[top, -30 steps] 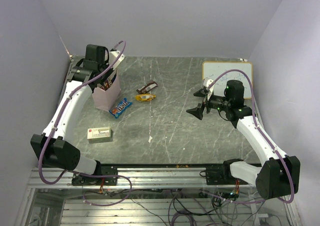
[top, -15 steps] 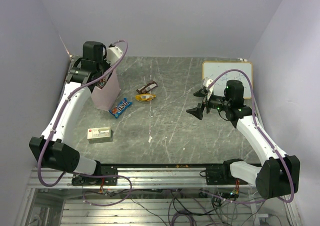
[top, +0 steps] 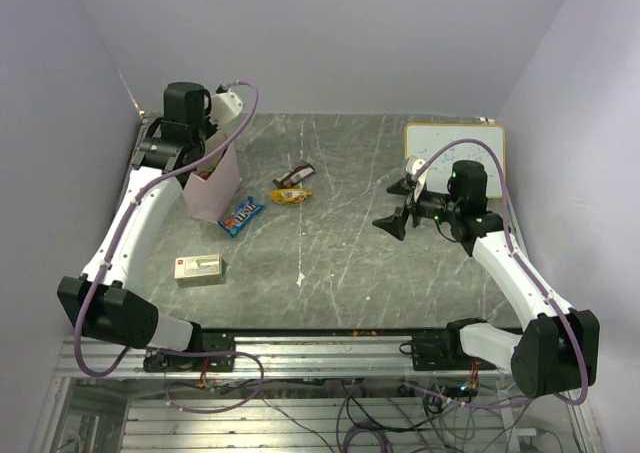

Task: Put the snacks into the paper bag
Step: Place the snack in the paper bag.

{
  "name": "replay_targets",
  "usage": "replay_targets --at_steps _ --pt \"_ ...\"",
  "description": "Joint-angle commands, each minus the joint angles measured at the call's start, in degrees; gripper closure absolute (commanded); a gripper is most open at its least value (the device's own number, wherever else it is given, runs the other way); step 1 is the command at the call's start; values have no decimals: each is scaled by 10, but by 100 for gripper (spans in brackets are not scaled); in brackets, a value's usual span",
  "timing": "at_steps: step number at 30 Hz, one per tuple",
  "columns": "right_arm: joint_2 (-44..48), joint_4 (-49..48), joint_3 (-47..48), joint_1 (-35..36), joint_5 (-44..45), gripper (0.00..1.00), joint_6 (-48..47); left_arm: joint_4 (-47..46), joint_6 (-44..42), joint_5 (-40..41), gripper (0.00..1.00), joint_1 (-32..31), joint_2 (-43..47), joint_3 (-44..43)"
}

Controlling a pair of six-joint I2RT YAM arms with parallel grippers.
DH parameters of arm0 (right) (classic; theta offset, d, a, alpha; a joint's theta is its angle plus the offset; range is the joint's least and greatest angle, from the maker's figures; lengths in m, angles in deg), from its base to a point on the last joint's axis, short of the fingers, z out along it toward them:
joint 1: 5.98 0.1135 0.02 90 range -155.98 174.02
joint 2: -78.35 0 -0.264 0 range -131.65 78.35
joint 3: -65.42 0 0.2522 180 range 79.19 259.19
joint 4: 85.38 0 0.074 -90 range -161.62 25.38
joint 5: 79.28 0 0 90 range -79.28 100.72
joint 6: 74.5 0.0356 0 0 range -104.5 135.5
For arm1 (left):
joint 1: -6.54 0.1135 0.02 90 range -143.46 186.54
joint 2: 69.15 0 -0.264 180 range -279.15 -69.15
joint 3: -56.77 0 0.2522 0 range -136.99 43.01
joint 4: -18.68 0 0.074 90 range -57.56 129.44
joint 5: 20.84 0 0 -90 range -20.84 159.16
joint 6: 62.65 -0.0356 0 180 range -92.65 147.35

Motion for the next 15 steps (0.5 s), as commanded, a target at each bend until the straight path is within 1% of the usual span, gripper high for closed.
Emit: replay_targets --at_steps 1,7,15 --pt "0 -8 -8 -3 -1 0 -7 -32 -5 8 93 4 5 16" --pt "0 -8 -9 -4 0 0 -7 -43 -5 5 93 4 -3 39" --pt "-4 -9 -10 -4 3 0 -8 -69 -27 0 93 4 -11 42"
